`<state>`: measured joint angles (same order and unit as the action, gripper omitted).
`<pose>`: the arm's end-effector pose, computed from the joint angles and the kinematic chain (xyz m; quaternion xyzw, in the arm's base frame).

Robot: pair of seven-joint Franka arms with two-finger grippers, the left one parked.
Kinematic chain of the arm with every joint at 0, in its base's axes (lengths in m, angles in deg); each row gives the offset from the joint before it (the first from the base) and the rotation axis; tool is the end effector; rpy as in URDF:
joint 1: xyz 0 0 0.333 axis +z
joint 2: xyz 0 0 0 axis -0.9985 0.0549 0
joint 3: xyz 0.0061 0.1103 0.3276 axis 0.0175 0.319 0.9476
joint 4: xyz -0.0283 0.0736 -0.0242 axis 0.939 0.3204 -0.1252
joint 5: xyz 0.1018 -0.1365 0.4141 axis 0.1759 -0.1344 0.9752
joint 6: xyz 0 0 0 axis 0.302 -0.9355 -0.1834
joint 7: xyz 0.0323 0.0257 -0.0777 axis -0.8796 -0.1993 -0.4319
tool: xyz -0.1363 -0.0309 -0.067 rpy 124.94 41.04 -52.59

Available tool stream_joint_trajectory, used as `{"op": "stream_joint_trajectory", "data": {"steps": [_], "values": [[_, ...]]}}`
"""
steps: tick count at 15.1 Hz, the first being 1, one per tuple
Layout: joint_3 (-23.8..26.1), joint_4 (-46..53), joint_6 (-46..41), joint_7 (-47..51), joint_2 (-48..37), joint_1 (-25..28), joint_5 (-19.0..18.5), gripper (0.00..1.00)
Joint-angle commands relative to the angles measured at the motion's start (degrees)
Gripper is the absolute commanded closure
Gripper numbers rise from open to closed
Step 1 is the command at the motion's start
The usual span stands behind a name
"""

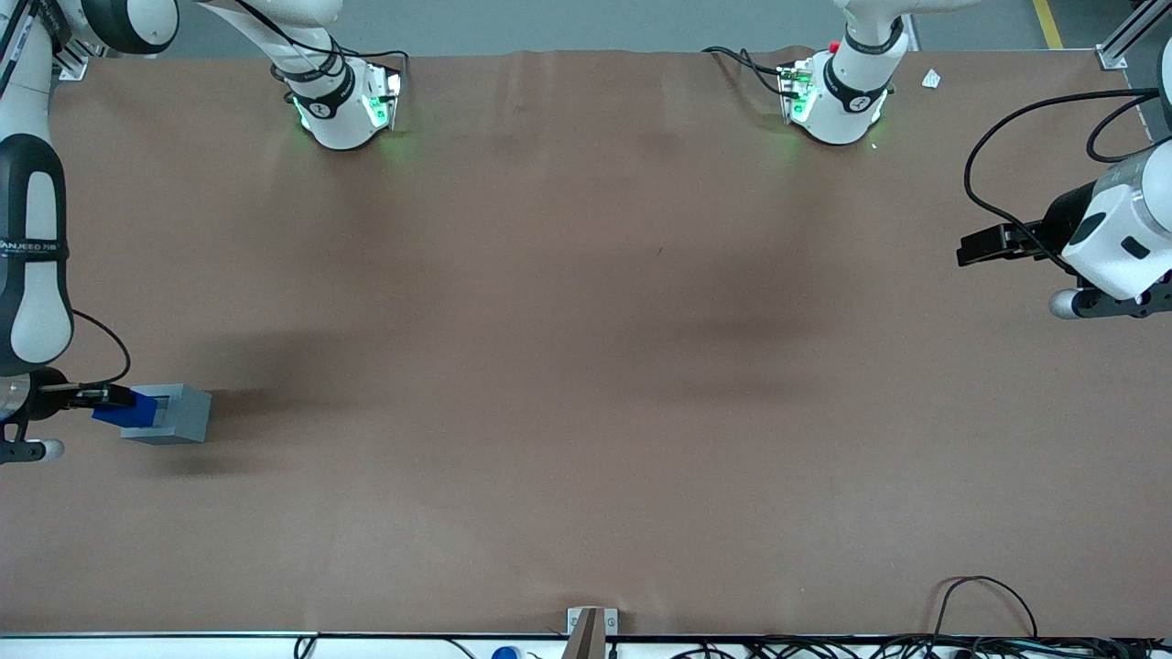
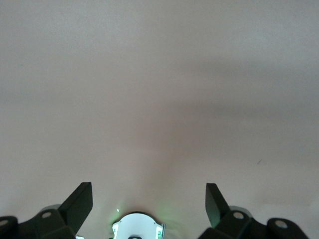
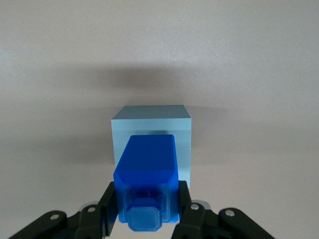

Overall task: Insert blue part into gray base with right arm
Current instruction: 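Lower the blue cube into the gray base opening with the right gripper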

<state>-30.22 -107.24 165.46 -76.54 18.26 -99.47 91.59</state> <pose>0.7326 -0.2430 0.2766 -0.9976 -0.0188 0.0669 0.0016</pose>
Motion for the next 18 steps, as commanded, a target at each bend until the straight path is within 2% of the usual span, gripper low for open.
{"op": "stream_joint_trajectory", "data": {"steps": [1, 18], "values": [[0.8, 1.1, -0.8, -1.8, 1.0, -1.0, -0.7, 1.0], [0.8, 0.7, -1.2, -1.9, 2.0, -1.3, -0.7, 1.0]]}}
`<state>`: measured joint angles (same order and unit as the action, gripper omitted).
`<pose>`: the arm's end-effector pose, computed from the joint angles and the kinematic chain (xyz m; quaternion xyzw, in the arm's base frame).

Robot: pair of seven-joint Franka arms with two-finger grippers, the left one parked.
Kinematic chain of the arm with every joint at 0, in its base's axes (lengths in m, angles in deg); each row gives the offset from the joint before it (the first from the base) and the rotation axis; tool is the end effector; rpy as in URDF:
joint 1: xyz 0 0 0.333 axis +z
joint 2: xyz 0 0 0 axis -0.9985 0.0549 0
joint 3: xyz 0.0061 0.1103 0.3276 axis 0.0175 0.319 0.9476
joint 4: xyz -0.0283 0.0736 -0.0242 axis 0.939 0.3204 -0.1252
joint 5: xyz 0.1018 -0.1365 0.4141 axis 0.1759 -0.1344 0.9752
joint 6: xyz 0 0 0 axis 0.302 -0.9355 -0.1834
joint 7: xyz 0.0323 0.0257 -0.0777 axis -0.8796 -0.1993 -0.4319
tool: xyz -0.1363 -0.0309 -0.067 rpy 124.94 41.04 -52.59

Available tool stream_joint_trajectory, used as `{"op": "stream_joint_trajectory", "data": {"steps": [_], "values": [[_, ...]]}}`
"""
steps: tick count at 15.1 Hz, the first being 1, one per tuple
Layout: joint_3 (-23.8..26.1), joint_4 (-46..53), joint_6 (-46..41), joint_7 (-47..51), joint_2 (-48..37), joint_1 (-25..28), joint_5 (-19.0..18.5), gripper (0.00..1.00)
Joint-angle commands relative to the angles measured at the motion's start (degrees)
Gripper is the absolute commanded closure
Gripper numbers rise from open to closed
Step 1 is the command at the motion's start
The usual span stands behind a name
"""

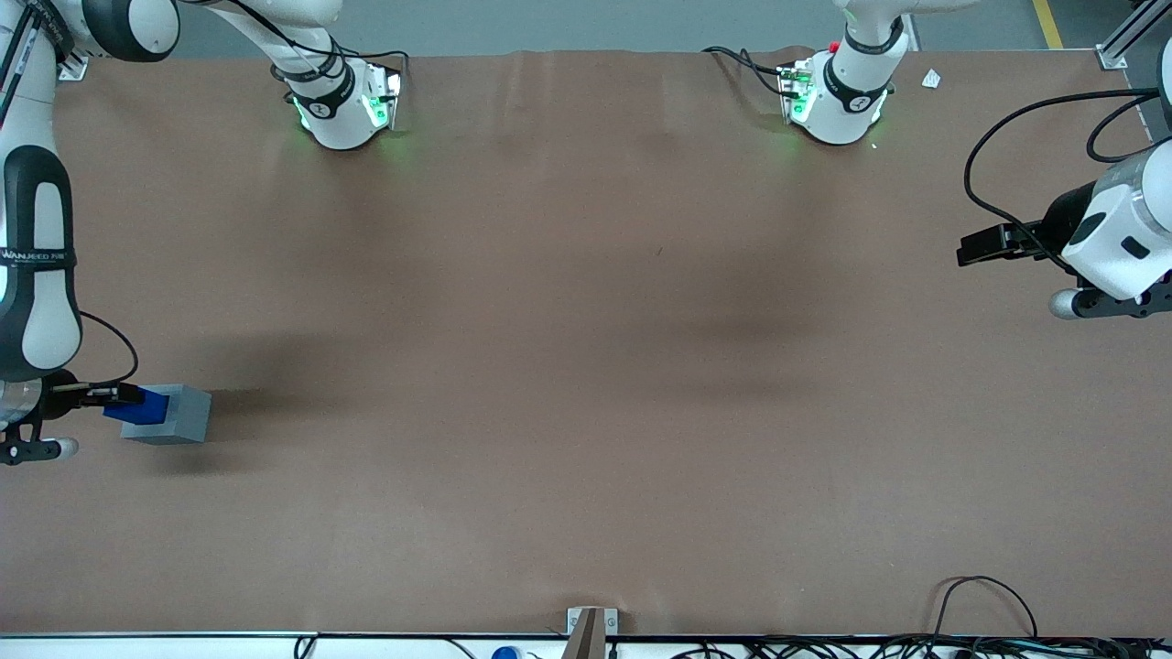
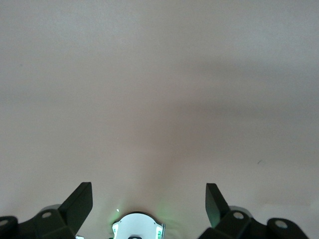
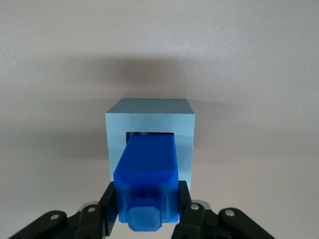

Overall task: Insert blue part into gray base with right arm
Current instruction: 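Lower the blue cube into the gray base opening with the right gripper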

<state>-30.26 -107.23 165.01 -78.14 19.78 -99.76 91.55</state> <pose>0.7283 -0.2464 0.2559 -0.9960 -0.0301 0.0834 0.0070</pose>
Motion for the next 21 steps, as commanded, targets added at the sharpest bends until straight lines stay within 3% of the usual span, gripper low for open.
{"op": "stream_joint_trajectory", "data": {"steps": [1, 21], "values": [[0.9, 0.6, -1.2, -0.1, 0.4, -1.0, -0.6, 1.0], [0.9, 1.0, -2.4, 0.5, 2.3, -1.4, -0.5, 1.0]]}}
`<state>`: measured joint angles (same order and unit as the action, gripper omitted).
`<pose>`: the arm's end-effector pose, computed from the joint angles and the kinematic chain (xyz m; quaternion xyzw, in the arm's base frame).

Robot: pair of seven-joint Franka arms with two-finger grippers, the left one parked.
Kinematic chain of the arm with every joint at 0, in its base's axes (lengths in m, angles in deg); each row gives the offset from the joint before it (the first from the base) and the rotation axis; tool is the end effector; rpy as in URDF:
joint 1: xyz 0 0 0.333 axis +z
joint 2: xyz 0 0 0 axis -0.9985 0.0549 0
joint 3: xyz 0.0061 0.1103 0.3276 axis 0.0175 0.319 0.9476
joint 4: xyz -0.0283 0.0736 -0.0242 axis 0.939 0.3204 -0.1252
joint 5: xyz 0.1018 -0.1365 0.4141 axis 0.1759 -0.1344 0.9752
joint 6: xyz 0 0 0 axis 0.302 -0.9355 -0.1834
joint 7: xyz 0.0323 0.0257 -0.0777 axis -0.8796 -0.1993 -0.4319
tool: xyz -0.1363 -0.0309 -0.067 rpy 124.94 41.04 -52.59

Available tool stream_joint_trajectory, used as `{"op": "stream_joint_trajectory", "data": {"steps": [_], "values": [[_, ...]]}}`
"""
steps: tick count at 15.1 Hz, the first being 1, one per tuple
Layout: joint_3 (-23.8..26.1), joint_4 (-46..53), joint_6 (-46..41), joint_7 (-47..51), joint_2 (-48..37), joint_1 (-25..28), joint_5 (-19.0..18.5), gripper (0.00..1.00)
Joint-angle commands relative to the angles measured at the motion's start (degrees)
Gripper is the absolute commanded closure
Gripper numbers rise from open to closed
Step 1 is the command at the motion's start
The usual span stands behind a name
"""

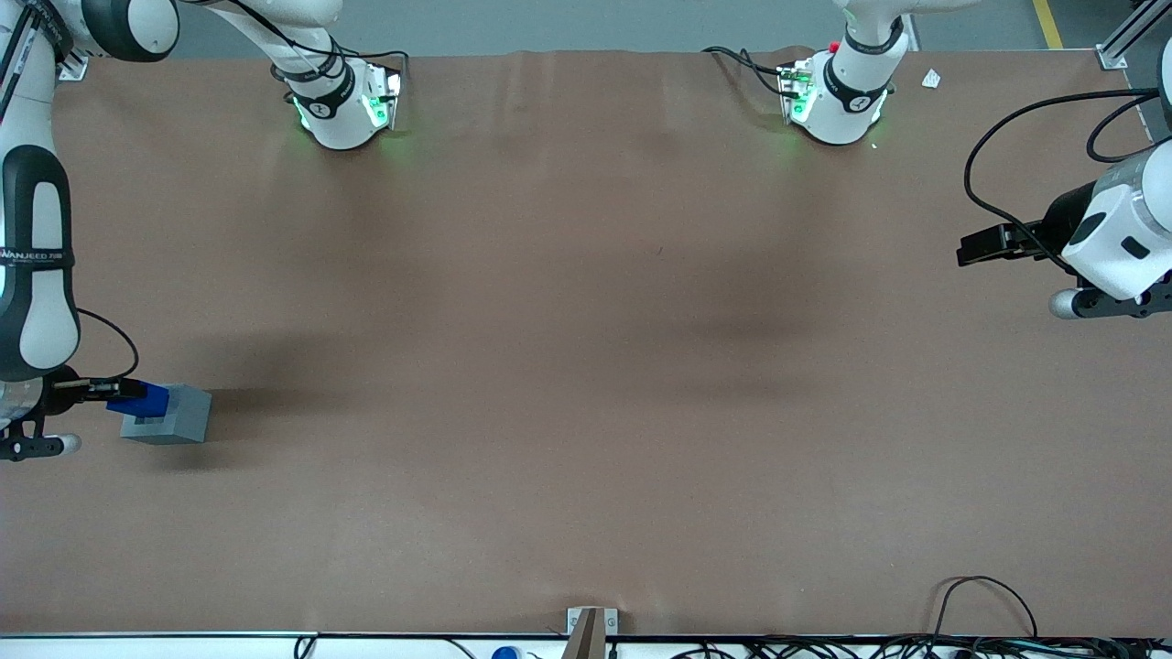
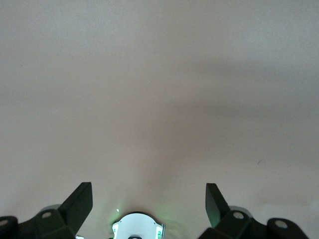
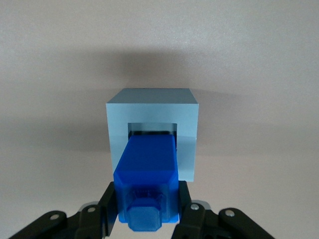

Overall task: Insert blue part into gray base with right arm
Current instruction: 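Lower the blue cube into the gray base opening with the right gripper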

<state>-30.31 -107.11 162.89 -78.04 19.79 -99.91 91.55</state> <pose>0.7222 -0.2470 0.2546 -0.9946 -0.0271 0.0997 0.0132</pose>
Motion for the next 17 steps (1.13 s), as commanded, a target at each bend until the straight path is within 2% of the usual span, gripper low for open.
{"op": "stream_joint_trajectory", "data": {"steps": [1, 17], "values": [[0.9, 1.0, -0.3, 0.8, 2.4, -1.3, -0.6, 1.0], [0.9, 6.9, 0.3, 1.6, 6.5, -0.6, -0.8, 1.0]]}}
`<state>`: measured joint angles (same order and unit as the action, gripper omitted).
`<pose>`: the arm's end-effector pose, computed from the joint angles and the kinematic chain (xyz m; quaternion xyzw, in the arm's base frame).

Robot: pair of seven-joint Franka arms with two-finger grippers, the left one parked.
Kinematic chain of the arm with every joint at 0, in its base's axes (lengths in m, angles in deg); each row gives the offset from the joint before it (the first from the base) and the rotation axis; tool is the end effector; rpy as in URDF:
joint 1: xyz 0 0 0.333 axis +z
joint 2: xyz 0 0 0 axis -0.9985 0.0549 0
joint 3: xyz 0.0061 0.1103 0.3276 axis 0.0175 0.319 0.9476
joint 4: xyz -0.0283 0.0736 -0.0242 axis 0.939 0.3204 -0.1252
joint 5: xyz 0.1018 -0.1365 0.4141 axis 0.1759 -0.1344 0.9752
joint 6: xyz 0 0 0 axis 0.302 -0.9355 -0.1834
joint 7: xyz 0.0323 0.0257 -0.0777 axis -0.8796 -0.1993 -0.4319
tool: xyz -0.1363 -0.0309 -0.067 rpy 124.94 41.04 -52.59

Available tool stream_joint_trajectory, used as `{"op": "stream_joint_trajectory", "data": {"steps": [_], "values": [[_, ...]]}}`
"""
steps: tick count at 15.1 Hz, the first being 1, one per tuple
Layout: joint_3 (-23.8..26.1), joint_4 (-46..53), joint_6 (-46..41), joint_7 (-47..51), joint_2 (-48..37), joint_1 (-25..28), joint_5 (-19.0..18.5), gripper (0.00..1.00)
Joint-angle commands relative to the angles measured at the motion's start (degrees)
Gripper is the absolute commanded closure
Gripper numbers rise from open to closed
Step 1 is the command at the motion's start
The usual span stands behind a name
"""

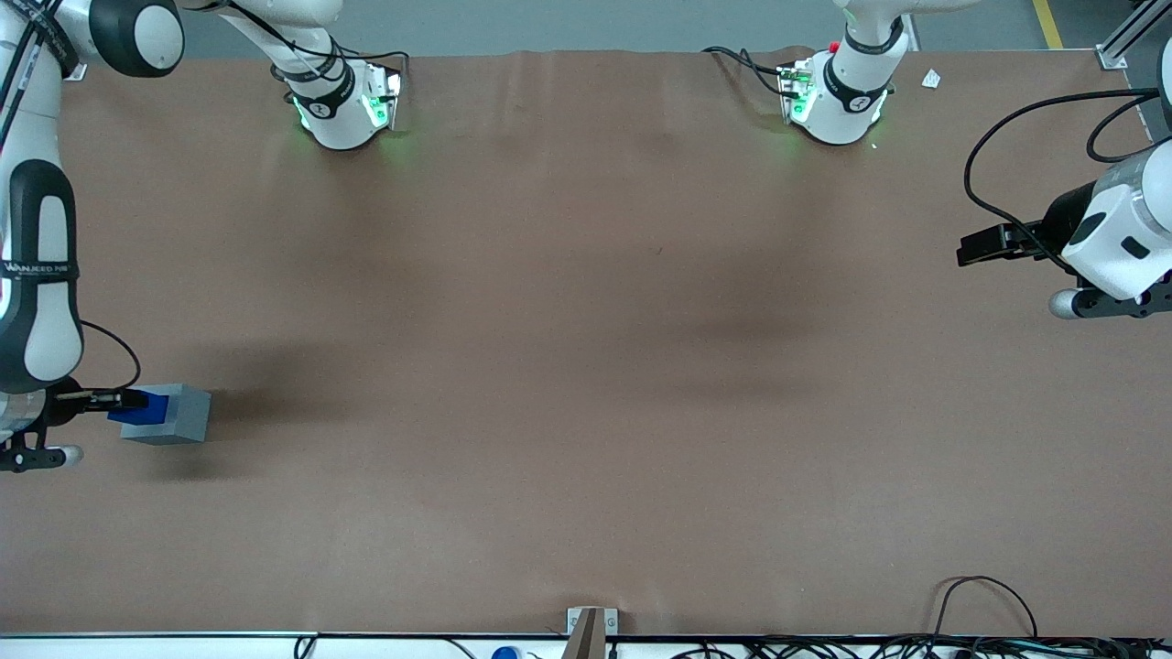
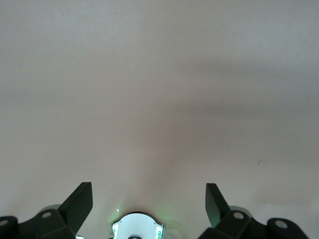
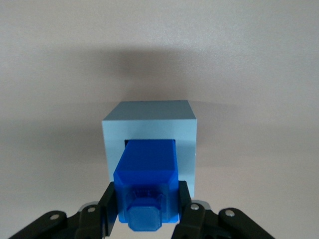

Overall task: Insert blue part into gray base with right arm
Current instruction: 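Lower the blue cube into the gray base opening with the right gripper, then open the right gripper to release the blue cube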

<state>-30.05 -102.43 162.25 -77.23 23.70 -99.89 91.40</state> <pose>0.7395 -0.2470 0.2409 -0.9946 -0.0253 0.0999 0.0089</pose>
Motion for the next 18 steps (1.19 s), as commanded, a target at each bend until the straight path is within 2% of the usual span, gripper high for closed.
{"op": "stream_joint_trajectory", "data": {"steps": [1, 3, 4, 5, 6, 7, 10, 16, 18], "values": [[0.6, 2.4, 1.0, 0.8, 2.8, -0.6, -0.6, 1.0], [0.6, 2.4, 0.9, 0.8, 2.8, -0.5, -0.6, 0.97], [0.7, 2.4, 0.9, 0.6, 2.8, -0.5, -0.6, 0.8], [0.7, 2.3, 0.8, 0.6, 2.8, -0.4, -0.6, 0.54], [0.7, 2.3, 0.7, 0.0, 2.8, -0.3, -0.6, 0.23], [0.7, 2.3, 0.5, -0.9, 2.5, -0.7, -0.2, 0.0], [0.8, 2.3, 0.2, -1.7, 1.7, -0.3, 0.1, 0.0], [1.1, 2.3, -1.3, -1.8, -7.2, 1.4, -0.1, 0.0], [1.1, 2.3, -5.3, -1.7, -11.5, 2.9, 0.1, 0.0]]}}
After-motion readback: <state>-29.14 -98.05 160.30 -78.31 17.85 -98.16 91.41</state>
